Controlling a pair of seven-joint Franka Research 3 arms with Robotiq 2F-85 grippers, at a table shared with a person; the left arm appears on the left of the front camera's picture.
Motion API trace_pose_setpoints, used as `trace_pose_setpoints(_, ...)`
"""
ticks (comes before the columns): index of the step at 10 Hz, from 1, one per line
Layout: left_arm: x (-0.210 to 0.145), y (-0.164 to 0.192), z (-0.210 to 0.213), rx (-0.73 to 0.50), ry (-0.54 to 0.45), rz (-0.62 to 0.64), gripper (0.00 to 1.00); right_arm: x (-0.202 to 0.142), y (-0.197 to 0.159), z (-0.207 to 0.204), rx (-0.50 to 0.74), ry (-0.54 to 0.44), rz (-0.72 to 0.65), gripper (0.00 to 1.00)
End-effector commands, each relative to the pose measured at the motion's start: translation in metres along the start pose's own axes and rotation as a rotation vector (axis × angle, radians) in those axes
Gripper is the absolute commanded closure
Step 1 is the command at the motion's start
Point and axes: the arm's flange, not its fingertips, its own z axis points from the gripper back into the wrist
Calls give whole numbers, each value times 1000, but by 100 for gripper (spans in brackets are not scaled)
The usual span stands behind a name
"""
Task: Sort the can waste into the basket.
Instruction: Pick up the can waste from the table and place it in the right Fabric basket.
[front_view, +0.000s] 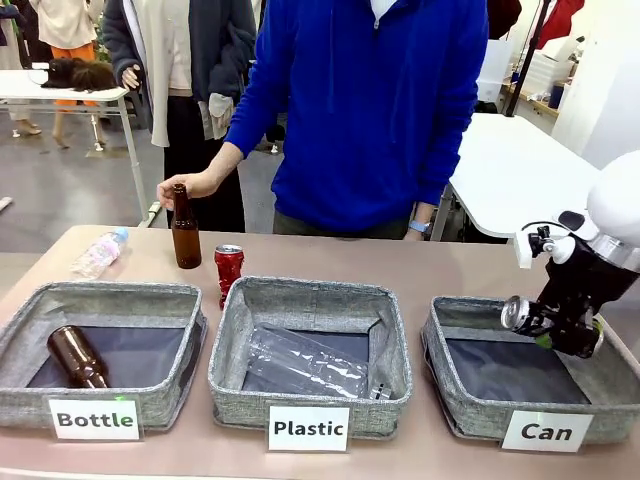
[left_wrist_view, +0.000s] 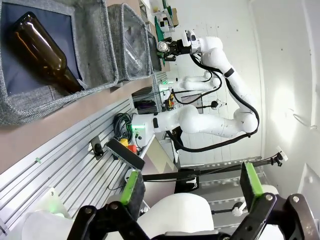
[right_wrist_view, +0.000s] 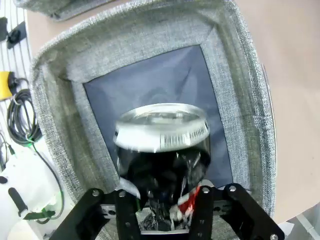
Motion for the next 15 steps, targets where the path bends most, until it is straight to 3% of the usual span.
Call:
trace_pose_setpoints(1,0,-1,0,-17,-4,-22,0,6,-1,10,49,34,0,0)
trace_pose_setpoints(3,0,-1,0,-17,-4,-22,0,7,0,10,51,37,-10,0)
trace_pose_setpoints(4,0,-1,0,-17,-4,-22,0,9,0,10,63,37,-16,5)
trace_pose_setpoints(5,0,-1,0,-17,-4,-22,0,8,1,11,72,29,-30,0)
trace_pose_setpoints(7,0,-1,0,-17,-4,-22,0,1,0,19,122,-38,-84,0)
trace_pose_setpoints(8,0,-1,0,-17,-4,-22,0,-5,0,26,196,-117,-167,0)
trace_pose_setpoints(10,0,-1,0,-17,-4,-22,0,-28,0,58,379,-398,-410,0)
trace_pose_setpoints(11,0,-1,0,-17,-4,-22,0,-38,-2,76,424,-568,-498,0)
trace_pose_setpoints(12,0,-1,0,-17,-4,-22,0,-44,-6,89,374,-782,-637,0)
trace_pose_setpoints(13,0,-1,0,-17,-4,-22,0,-49,-4,100,471,-904,-686,0)
trace_pose_setpoints(15,0,-1,0,-17,-4,-22,0,-59,-8,108,771,-1059,-797,0)
